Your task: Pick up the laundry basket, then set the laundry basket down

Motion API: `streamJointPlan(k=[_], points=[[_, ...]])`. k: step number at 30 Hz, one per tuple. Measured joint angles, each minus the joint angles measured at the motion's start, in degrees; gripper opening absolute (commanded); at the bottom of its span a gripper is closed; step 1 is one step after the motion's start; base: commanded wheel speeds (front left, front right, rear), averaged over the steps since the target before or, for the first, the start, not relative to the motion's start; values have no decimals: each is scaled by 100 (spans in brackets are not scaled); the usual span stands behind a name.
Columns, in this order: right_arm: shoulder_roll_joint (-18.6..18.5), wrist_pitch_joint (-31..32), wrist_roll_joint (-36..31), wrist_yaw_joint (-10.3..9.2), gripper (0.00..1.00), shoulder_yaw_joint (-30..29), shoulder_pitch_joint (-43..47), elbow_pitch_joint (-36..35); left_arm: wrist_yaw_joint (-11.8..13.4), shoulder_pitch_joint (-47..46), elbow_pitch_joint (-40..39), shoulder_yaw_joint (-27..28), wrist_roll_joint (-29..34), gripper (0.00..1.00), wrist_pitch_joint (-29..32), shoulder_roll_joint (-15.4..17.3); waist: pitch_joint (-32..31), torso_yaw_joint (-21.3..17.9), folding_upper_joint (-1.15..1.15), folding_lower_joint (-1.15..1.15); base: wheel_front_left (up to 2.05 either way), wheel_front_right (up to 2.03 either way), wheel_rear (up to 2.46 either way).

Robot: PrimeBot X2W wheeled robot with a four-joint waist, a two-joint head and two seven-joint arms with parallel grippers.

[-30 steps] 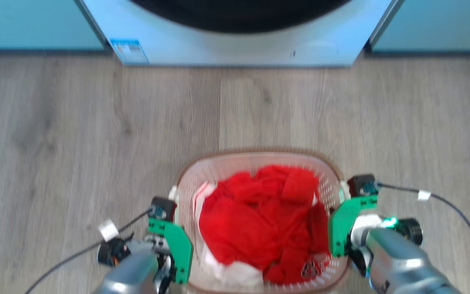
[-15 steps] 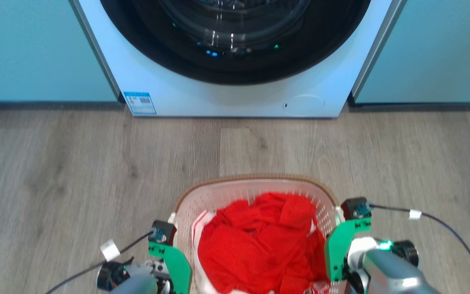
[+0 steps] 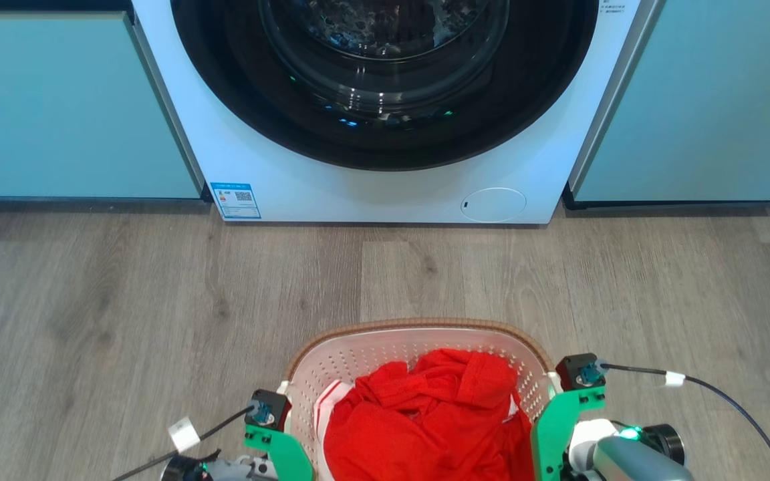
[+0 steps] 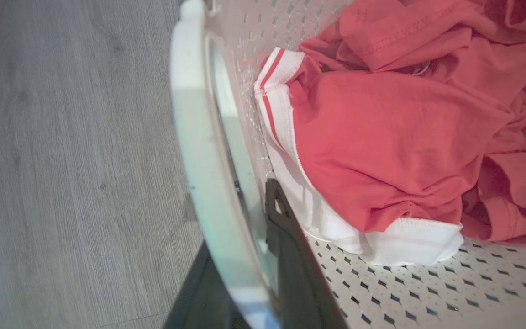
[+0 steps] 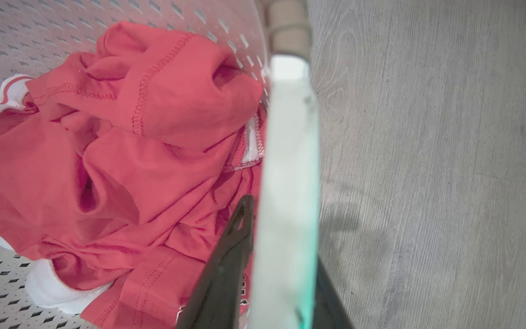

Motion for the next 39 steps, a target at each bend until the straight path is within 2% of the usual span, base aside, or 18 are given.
streamJointPlan(k=[39], points=[[0,-58,439,-25,0,557,-26,57,20,-19,91,-346,-203,0,-18,0,4,-89,-1,0,0,0,0]])
